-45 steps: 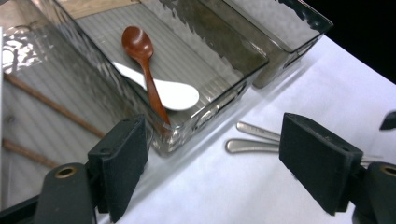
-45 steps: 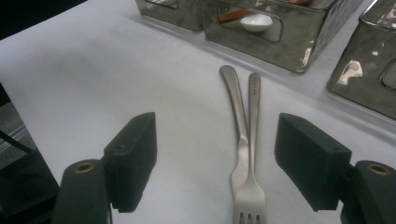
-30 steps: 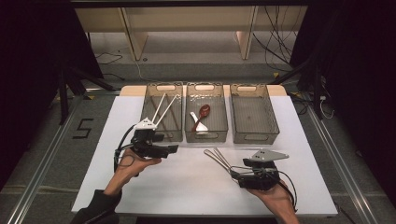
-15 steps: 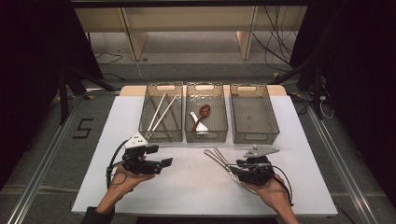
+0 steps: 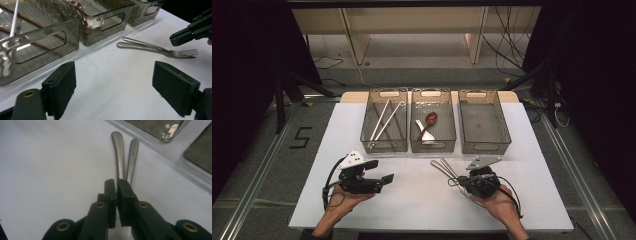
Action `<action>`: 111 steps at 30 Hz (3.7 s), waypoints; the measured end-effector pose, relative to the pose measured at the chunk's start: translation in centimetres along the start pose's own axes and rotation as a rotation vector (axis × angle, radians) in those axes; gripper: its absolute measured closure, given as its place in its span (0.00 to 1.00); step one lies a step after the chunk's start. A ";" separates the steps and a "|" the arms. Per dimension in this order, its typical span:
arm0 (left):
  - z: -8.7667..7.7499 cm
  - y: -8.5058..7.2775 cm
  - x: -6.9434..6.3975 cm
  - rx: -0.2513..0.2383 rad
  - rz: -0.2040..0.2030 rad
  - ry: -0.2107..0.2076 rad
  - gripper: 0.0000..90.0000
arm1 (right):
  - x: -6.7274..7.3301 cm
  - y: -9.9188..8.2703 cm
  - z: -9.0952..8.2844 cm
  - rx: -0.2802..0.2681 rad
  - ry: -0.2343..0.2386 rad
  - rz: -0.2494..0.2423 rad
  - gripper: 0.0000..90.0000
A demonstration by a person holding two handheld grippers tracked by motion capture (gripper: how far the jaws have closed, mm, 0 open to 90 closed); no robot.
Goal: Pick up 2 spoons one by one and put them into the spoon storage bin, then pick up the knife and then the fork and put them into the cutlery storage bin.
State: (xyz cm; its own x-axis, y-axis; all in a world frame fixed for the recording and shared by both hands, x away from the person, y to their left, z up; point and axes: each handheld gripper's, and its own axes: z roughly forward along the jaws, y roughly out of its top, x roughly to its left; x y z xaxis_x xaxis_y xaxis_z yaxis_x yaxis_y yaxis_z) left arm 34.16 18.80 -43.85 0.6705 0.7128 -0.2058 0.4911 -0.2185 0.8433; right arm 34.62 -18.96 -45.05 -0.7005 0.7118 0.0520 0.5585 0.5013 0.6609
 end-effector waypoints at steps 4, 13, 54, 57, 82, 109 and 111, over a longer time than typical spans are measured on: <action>-0.2 -0.4 0.0 0.003 0.000 0.009 0.21 | 0.2 0.1 0.3 0.017 0.003 -0.014 1.00; -0.2 -0.5 -0.6 0.008 0.022 0.018 0.21 | 0.2 0.0 0.5 0.046 -0.003 -0.023 1.00; -0.3 -1.5 -1.1 0.012 0.058 0.023 0.21 | -1.0 -0.4 2.1 0.204 -0.099 -0.052 1.00; -0.3 -1.5 -1.1 0.008 0.056 0.024 0.21 | -1.1 -0.3 2.2 0.211 -0.103 -0.044 1.00; -0.4 -1.5 -1.1 -0.004 0.057 0.025 0.20 | -0.7 3.4 4.1 0.301 -0.015 0.017 0.59; -0.5 -1.4 -1.2 -0.005 0.067 0.031 0.20 | -0.4 4.8 5.3 0.425 -0.043 -0.002 0.88; -0.4 -1.4 -1.2 -0.004 0.067 0.029 0.20 | -0.4 4.9 5.4 0.432 -0.047 -0.003 0.88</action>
State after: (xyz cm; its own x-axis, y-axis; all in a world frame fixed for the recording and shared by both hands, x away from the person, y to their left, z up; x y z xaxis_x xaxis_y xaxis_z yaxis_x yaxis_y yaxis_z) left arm 32.41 18.57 -44.60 0.6852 0.7159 -0.1344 0.4435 -0.2637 0.8566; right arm 40.02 -14.13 -45.89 -0.6870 0.7266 0.0103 0.6983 0.6561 0.2861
